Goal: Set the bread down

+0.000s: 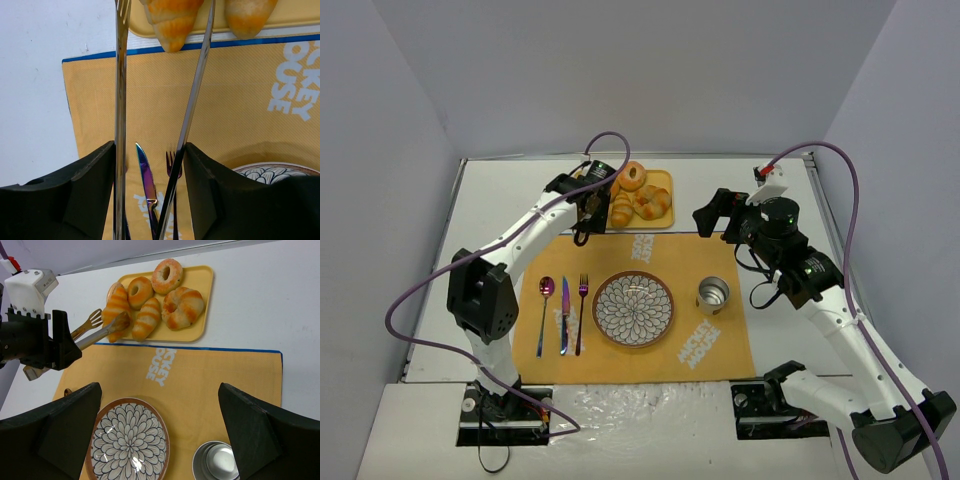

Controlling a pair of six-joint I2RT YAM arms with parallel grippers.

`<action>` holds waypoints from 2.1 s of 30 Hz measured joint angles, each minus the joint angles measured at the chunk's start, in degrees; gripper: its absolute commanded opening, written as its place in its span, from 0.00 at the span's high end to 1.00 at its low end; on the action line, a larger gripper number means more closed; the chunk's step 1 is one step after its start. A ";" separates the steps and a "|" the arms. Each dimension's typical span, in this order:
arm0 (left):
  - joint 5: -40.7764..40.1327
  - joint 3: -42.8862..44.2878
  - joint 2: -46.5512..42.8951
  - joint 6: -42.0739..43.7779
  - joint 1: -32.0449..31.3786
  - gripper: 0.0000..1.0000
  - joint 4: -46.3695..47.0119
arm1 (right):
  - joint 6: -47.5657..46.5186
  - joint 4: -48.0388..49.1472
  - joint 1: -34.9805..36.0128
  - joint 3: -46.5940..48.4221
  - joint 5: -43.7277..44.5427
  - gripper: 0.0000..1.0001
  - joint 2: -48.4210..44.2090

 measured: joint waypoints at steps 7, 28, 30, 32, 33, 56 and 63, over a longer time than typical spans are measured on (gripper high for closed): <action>-1.00 0.00 0.00 0.11 -0.24 0.50 -0.16 | 0.00 -0.02 0.00 0.00 0.00 0.00 0.00; -2.39 1.12 1.51 0.38 -1.58 0.54 -0.80 | -0.02 -0.04 0.00 0.00 0.00 0.00 0.00; -2.69 1.16 1.81 0.38 -1.66 0.57 -0.89 | -0.02 -0.04 0.00 0.00 0.01 0.00 0.00; -3.08 1.16 1.94 0.39 -1.75 0.61 -1.03 | -0.02 -0.04 0.00 0.00 0.02 0.00 0.00; -3.34 1.16 1.95 0.43 -1.83 0.63 -1.06 | -0.02 -0.06 0.00 0.00 0.02 0.00 0.00; -5.85 5.53 -1.47 0.76 -5.04 0.98 -6.90 | -0.02 -0.12 0.00 0.00 0.47 0.00 -0.37; -3.65 5.46 -8.65 1.27 -7.53 0.98 -8.72 | -0.04 -0.15 0.00 0.00 0.63 0.00 -0.37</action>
